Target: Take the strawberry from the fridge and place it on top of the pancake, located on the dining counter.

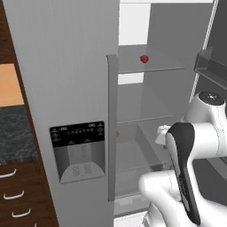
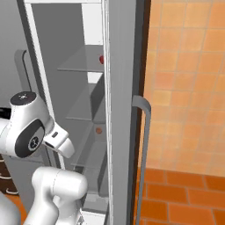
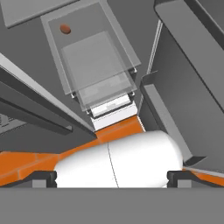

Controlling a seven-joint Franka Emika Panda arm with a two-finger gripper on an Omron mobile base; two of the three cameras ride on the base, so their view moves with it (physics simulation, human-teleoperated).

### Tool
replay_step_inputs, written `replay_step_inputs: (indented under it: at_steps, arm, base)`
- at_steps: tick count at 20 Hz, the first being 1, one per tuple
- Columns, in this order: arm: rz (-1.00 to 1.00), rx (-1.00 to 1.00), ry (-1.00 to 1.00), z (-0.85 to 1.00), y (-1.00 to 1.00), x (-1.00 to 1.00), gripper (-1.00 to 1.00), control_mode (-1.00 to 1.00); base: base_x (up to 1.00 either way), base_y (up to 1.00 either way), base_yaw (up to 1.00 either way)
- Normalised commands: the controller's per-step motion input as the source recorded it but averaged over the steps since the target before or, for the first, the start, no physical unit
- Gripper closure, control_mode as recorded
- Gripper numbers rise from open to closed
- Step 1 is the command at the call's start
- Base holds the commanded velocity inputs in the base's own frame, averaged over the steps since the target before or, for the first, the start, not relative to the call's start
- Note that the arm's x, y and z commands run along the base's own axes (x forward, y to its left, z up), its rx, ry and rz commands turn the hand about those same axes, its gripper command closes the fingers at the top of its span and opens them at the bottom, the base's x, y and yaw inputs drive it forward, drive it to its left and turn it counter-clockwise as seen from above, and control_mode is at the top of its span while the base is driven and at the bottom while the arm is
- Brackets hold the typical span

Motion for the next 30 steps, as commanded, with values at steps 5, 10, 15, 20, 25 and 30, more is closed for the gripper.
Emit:
replay_step_inputs:
  at_steps: [5, 10, 15, 20, 25, 30]
  arm:
    - [0.0, 0.0, 0.0, 0.0, 0.0, 0.0, -1.0, 1.0]
    - [0.0, 0.0, 0.0, 0.0, 0.0, 0.0, -1.0, 1.0]
    - [0.0, 0.0, 0.0, 0.0, 0.0, 0.0, -1.0, 1.0]
    - [0.0, 0.0, -0.11, 0.17, 0.0, 0.19, -1.0, -1.0]
    - [0.05, -0.02, -0.47, 0.85, -0.1, 0.44, -1.0, -1.0]
    - [0.02, -0.04, -0.45, 1.0, 0.0, 0.87, -1.0, -1.0]
  base:
    - [0.07, 0.0, 0.0]
    - [0.0, 0.0, 0.0]
    - [0.0, 0.0, 0.0]
    - [0.0, 0.0, 0.0]
    - [0.0, 0.0, 0.0]
    - [0.0, 0.0, 0.0]
